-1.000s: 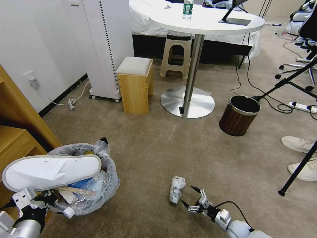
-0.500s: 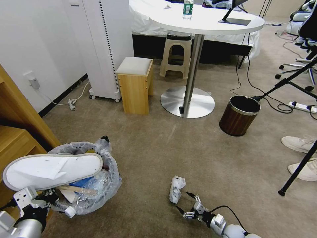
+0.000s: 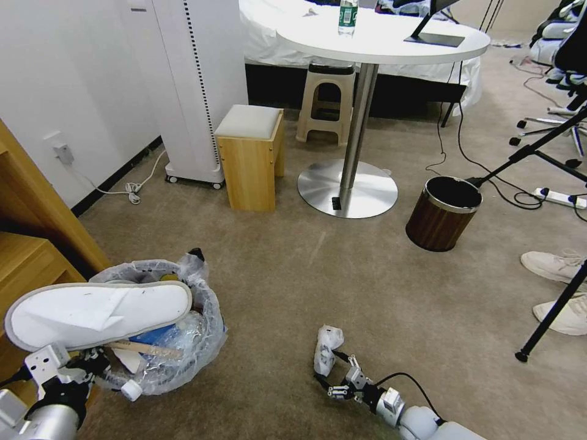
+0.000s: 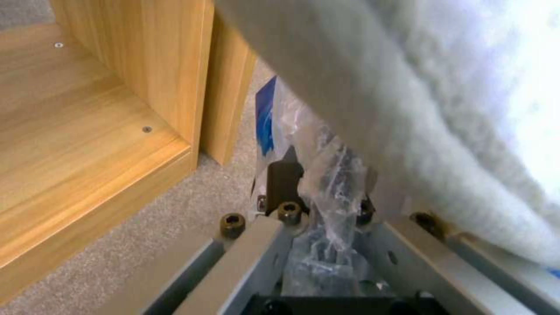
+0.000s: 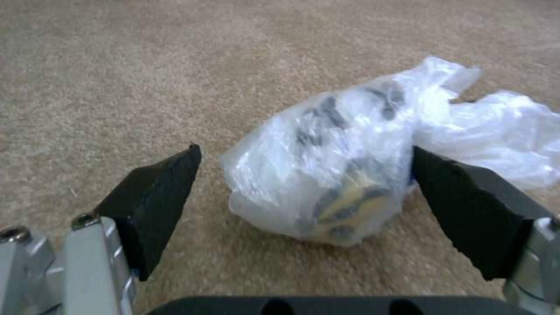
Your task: Pick up the trash bin and place the garbage on the floor into it.
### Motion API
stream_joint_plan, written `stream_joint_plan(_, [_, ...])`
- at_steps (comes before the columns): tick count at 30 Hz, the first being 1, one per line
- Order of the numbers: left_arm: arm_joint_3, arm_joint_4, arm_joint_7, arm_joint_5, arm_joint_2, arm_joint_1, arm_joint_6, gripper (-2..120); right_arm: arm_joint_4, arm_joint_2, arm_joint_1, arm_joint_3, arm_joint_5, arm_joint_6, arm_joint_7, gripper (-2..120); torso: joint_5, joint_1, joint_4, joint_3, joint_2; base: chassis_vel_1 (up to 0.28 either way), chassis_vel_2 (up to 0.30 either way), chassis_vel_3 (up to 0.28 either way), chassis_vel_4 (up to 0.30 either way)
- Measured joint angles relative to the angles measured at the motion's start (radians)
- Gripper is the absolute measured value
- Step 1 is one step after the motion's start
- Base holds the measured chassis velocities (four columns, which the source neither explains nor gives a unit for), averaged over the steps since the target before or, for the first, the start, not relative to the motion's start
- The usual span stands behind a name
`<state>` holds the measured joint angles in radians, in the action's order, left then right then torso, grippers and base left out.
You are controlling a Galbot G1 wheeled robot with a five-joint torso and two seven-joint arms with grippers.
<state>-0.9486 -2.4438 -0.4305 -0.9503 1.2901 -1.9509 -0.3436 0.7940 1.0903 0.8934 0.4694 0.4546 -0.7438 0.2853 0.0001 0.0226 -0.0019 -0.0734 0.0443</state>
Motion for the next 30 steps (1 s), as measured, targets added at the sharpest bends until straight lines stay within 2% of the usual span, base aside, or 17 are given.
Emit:
stream_joint_plan(10, [-0.004,-0.039,-0.004,-0.012,-0.001,-0.009,0.001,0,-0.062,0.026,-0.048,0.053,0.023,-0.005,0.015,89,-0.0001,0.000,0.0000,0.000,0.000,0.000,0.000,0.000,0.000])
stream_joint_plan(16, [-0.003,-0.051,-0.006,-0.014,0.002,-0.012,0.001,0,-0.109,0.069,-0.072,0.061,0.024,-0.014,0.019,83,-0.0001,0.000,0.0000,0.000,0.000,0.000,0.000,0.000,0.000])
stream_joint_plan(21, [-0.001,-0.053,-0.006,-0.013,0.005,-0.014,0.001,0,-0.129,0.084,-0.078,0.060,0.018,-0.020,0.019,72,-0.0002,0.000,0.0000,0.000,0.000,0.000,0.000,0.000,0.000])
stream_joint_plan(28, [0.000,-0.047,-0.004,-0.010,0.002,-0.011,0.002,0,-0.133,0.089,-0.080,0.047,0.005,-0.038,0.013,41,0.0001,0.000,0.0000,0.000,0.000,0.000,0.000,0.000,0.000])
stream_joint_plan(30, [0.000,-0.042,-0.004,-0.009,0.001,-0.009,0.002,0,-0.128,0.085,-0.079,0.044,0.005,-0.039,0.012,38,0.0001,0.000,0.0000,0.000,0.000,0.000,0.000,0.000,0.000])
